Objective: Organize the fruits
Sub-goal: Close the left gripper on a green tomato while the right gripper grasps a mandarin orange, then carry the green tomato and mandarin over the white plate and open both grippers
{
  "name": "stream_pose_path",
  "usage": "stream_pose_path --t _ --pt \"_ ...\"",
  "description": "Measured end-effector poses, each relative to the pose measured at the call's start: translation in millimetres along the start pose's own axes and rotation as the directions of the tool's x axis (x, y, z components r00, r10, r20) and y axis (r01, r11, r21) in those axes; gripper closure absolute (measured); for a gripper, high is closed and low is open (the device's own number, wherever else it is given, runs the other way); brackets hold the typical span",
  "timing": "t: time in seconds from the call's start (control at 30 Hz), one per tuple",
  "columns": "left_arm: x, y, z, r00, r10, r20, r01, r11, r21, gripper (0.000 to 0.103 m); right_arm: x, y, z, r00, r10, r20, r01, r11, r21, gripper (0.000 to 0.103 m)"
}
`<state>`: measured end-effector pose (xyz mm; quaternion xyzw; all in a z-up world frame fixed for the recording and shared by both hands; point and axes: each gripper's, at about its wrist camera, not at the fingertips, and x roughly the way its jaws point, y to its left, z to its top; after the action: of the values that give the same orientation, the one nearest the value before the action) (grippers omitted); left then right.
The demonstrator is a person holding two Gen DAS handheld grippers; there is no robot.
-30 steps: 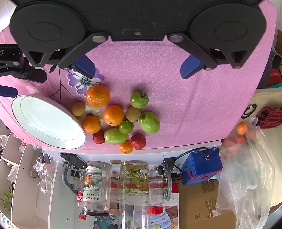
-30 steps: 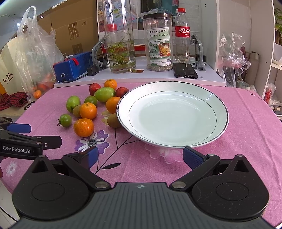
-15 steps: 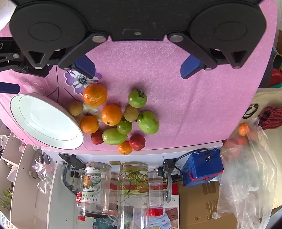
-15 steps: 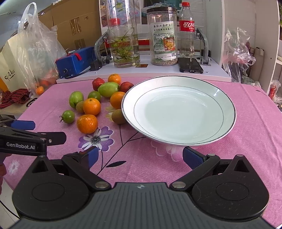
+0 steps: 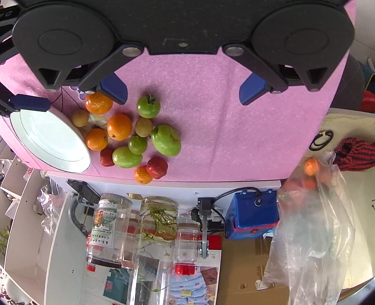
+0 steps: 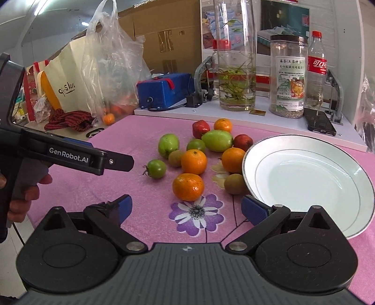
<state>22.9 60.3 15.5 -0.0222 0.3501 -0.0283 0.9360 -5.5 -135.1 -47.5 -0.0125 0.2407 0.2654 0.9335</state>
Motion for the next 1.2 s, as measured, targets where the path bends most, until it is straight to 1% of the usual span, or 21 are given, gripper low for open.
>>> stream_pose_path --t 0.07,0.27,0.4,0.5,0.57,0.6,0.63,0.67,0.73,0.97,1.1,1.2 --pt "3 1 0 1.0 -0.015 -0.009 0.015 1.0 0.001 0.0 8 1 3 1.0 0.014 -0.006 -0.014 1.0 0.004 0.0" --pt "18 0 4 0.998 -0.046 -0.047 0.047 0.999 0.019 0.0 29 3 9 0.999 0.009 -0.036 -0.009 1.0 -0.014 0.0" --pt "26 -2 7 0.993 -0.105 -0.054 0.106 0.994 0.025 0.0 38 3 10 0.999 0.007 -0.041 -0.008 1.0 -0.018 0.004" --pt "32 -4 11 0.988 -0.141 -0.058 0.143 0.989 0.032 0.0 45 2 10 0.999 -0.001 -0.05 0.0 1.0 -0.02 0.014" --pt "38 -5 14 0.984 -0.162 -0.069 0.164 0.986 0.032 0.0 47 1 10 0.999 -0.008 -0.054 0.007 1.0 -0.018 0.022" --pt "41 -5 14 0.983 -0.167 -0.076 0.17 0.985 0.031 0.0 48 0 9 0.998 -0.009 -0.055 0.008 1.0 -0.013 0.024" --pt "44 -6 15 0.981 -0.174 -0.085 0.177 0.984 0.03 0.0 48 -1 9 0.998 -0.012 -0.056 0.011 1.0 -0.009 0.029" --pt "47 -6 15 0.979 -0.183 -0.093 0.187 0.982 0.03 0.002 48 -2 8 0.998 -0.014 -0.056 0.014 1.0 -0.007 0.032" --pt "51 -7 14 0.975 -0.194 -0.105 0.198 0.98 0.029 0.002 48 -4 7 0.998 -0.015 -0.059 0.015 1.0 -0.004 0.036" --pt "56 -12 14 0.975 -0.199 -0.1 0.204 0.977 0.053 0.002 46 -6 6 0.999 -0.005 -0.047 0.005 1.0 0.007 0.038" --pt "53 -17 12 0.974 -0.202 -0.103 0.211 0.974 0.079 0.002 40 -6 3 0.999 -0.006 -0.047 0.007 1.0 0.018 0.038" --pt "47 -19 10 0.974 -0.204 -0.098 0.212 0.974 0.079 0.002 32 -6 2 0.999 -0.008 -0.037 0.009 1.0 0.019 0.039"
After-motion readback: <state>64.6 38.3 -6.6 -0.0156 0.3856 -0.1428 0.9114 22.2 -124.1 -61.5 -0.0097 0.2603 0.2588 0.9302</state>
